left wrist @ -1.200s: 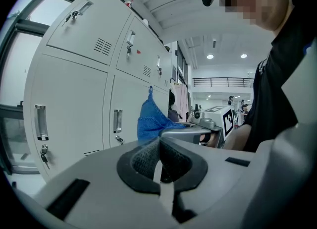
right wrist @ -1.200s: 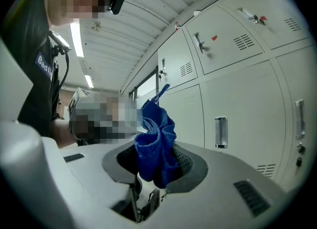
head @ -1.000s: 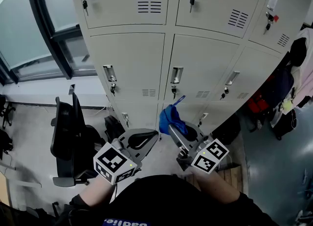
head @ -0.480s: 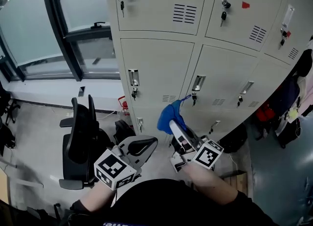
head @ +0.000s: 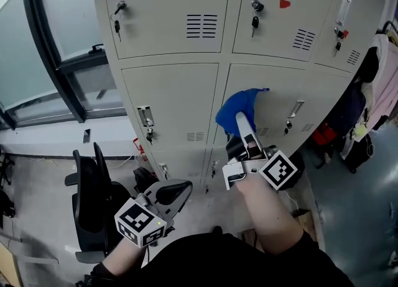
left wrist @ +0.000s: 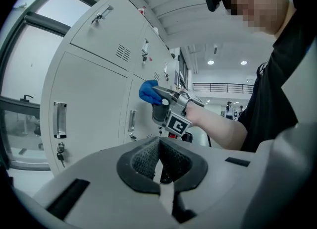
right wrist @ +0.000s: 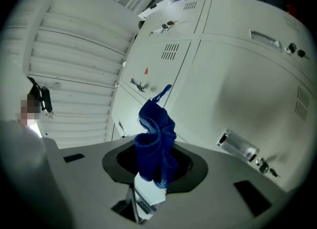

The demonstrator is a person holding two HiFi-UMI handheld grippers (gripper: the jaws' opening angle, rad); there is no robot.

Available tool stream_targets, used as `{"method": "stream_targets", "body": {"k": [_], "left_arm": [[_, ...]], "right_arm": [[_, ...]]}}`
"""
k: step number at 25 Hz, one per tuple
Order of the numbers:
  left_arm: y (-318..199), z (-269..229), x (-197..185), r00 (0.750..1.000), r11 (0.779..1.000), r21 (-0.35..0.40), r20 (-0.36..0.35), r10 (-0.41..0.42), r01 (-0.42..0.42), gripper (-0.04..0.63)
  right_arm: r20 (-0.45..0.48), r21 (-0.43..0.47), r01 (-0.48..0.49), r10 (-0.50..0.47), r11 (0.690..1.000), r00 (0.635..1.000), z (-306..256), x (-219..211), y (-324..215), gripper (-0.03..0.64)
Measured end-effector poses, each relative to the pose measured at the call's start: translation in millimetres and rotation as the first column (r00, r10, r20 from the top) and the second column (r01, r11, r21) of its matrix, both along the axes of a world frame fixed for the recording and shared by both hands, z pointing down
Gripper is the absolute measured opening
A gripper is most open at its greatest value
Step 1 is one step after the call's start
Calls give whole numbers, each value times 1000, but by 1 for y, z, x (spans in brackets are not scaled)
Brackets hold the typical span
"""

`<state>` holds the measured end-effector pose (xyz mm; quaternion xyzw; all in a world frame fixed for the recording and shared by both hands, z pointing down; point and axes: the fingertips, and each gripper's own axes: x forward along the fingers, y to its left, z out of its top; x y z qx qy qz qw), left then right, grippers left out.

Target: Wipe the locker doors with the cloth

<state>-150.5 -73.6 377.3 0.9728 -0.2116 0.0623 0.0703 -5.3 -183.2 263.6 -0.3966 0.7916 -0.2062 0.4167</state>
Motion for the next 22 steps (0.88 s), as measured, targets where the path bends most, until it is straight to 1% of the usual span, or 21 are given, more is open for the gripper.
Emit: {"method": "stream_targets", "body": {"k": [4, 8, 11, 14, 18, 22], "left_arm": [[-13, -4, 37, 999, 999, 4, 26, 35, -35, 8], [-31, -6, 59, 999, 1000, 0, 46, 15, -15, 8], [-41, -3, 71, 999, 1000, -9, 47, 0, 0, 8], [-44, 2, 81, 999, 1000, -18, 47, 14, -13, 8], [-44, 3, 79, 997, 998, -23, 56, 58, -57, 8], [-51, -8, 61, 993, 996, 1, 77, 87, -88, 8]], "right_arm": [[52, 47, -27, 25, 999, 998, -28, 27, -28, 103], [91, 72, -5, -1, 997, 996, -39, 41, -47, 103], [85, 86, 18, -25, 996, 996, -39, 47, -56, 103], [70, 91, 21, -27, 996, 997, -36, 47, -62, 103], [47, 90, -4, 0, 996, 999, -36, 41, -65, 103], [92, 84, -66, 58, 994, 994, -40, 41, -71, 103]]}}
